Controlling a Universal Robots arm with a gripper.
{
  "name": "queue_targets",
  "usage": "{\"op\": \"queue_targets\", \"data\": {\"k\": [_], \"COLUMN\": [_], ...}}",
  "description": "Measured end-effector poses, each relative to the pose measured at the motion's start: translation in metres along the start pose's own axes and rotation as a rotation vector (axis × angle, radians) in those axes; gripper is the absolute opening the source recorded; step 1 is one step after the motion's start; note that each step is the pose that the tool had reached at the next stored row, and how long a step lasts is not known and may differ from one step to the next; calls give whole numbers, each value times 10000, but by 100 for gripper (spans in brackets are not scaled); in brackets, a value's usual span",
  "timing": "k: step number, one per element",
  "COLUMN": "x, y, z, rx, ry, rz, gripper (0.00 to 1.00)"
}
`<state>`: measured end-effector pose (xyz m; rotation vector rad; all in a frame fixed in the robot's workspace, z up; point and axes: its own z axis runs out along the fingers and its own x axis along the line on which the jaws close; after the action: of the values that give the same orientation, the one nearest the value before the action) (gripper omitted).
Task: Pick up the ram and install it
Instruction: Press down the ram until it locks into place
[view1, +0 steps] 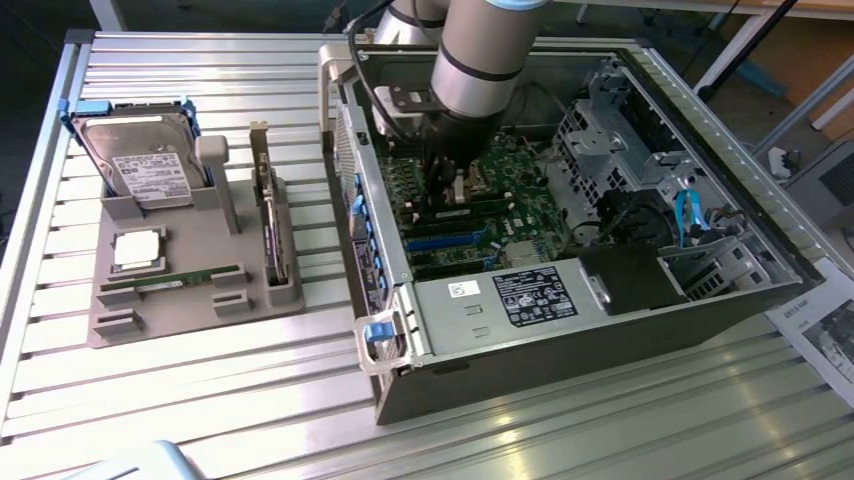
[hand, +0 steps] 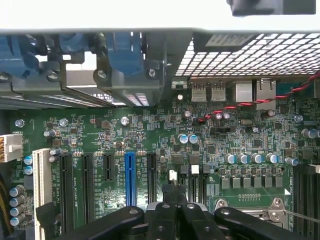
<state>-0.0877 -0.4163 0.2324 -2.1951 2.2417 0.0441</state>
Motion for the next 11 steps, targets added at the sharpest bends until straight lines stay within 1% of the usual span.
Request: {"op": "queue_targets", "data": {"k": [1, 5, 11], "x": [1, 0, -4], "y": [1, 2, 1], "z": [-19, -96, -245], "rx": [-7, -9, -8], "ry": [13, 29, 48], "rz": [1, 2, 2], "gripper": [10, 10, 10]}}
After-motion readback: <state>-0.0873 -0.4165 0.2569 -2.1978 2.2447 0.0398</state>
